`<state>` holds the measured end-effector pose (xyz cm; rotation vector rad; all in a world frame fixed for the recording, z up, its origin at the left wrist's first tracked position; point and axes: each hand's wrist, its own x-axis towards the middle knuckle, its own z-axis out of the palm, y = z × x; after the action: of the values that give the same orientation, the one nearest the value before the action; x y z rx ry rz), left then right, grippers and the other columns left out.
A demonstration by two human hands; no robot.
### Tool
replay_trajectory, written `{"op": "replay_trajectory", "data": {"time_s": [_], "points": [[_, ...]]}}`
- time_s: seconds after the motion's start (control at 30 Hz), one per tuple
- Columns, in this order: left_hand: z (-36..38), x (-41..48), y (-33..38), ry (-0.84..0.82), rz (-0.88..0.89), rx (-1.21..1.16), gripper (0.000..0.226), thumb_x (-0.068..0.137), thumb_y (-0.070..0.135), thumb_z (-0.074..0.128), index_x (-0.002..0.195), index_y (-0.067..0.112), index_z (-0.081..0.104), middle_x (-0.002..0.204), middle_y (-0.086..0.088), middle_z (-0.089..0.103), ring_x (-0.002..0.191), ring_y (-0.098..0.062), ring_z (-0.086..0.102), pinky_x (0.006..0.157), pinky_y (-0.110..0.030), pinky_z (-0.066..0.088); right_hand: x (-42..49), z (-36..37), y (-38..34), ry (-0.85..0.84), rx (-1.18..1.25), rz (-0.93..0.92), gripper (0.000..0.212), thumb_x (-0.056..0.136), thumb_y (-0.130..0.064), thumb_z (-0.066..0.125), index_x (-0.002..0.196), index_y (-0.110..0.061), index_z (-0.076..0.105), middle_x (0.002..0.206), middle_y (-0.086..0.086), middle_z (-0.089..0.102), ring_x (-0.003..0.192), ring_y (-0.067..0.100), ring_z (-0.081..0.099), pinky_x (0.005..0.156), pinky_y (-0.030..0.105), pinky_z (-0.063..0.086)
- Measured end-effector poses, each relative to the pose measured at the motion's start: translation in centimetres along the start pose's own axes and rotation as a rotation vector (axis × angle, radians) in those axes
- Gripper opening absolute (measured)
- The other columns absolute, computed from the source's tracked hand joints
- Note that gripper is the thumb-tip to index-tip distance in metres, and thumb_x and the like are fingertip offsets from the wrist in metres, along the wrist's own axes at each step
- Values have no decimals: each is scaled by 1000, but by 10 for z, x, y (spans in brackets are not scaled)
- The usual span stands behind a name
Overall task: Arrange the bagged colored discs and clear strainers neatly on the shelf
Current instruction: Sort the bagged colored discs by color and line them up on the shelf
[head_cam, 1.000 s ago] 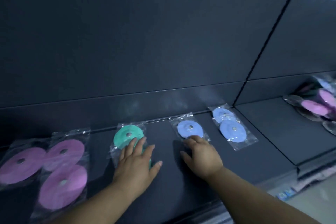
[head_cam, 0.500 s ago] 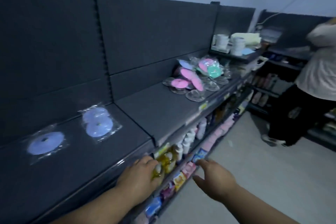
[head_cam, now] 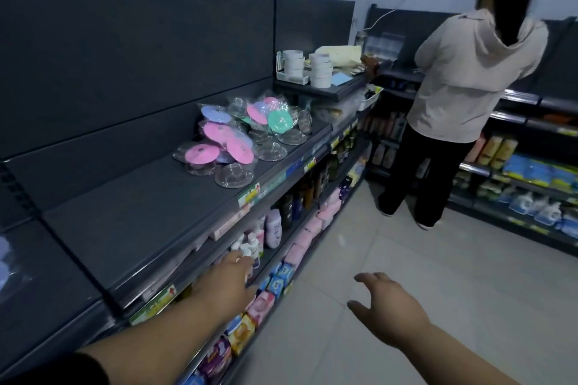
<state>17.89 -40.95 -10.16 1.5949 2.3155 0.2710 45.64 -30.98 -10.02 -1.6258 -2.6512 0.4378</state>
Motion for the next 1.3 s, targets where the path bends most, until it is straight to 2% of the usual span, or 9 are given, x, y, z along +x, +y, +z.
{"op": "replay_trajectory", "data": {"time_s": [0.23,0.53,0.73,0.87,1.0,1.1,1.17,1.23,1.3], "points": [[-34,126,-7,229,17,-96,51,87,40,58,136,30,46,147,7,31,131,-18,37,105,-32,36,123,-30,-22,46,-4,-94,55,89,-55,50,139,-34,40,140,-9,43,124,14,48,95,29,46],[-119,293,-74,459,-133,-203,54,84,30,65,135,21,50,151,-2,32,135,-24,32,110,-37,32,326,-74,-84,49,11,-213,53,88,-52,54,137,-32,45,137,-7,47,121,13,50,96,29,45],[-145,346,-102,599,-294,-514,74,81,28,71,144,19,34,152,-4,24,133,-27,36,108,-38,35,424,-88,-134,77,68,-308,47,89,-47,57,132,-29,50,131,-5,50,114,14,54,95,28,45],[-158,376,-106,678,-411,-685,78,80,31,74,144,14,33,143,-12,40,123,-27,47,100,-33,38,481,-95,-163,121,130,-386,45,85,-41,63,127,-26,55,132,-3,51,115,18,54,95,31,46],[-165,399,-110,654,-532,-711,57,77,42,73,124,19,50,118,-2,59,102,-22,58,83,-28,43,535,-102,-173,169,151,-447,48,84,-39,64,128,-22,55,135,-2,46,117,22,53,95,33,47],[-171,412,-111,616,-602,-632,40,75,49,71,94,17,57,87,3,64,78,-20,63,66,-29,47,579,-119,-169,218,162,-421,59,82,-40,67,135,-20,49,148,5,35,127,28,44,105,37,40],[-173,420,-108,618,-625,-490,42,67,59,67,78,19,59,72,3,64,68,-18,63,58,-27,46,612,-133,-160,172,129,-400,82,75,-42,73,144,-22,34,156,8,20,137,32,31,112,39,31],[-175,420,-107,622,-657,-397,45,63,65,61,71,21,58,68,4,63,67,-18,62,57,-27,46,637,-139,-154,106,99,-355,109,66,-48,81,150,-28,16,159,8,6,141,36,23,114,43,27],[-175,424,-97,624,-700,-405,36,68,57,66,78,24,58,76,6,63,73,-18,62,64,-29,50,659,-141,-147,13,117,-326,123,60,-49,85,151,-33,4,160,7,-1,140,37,29,111,46,31]]}}
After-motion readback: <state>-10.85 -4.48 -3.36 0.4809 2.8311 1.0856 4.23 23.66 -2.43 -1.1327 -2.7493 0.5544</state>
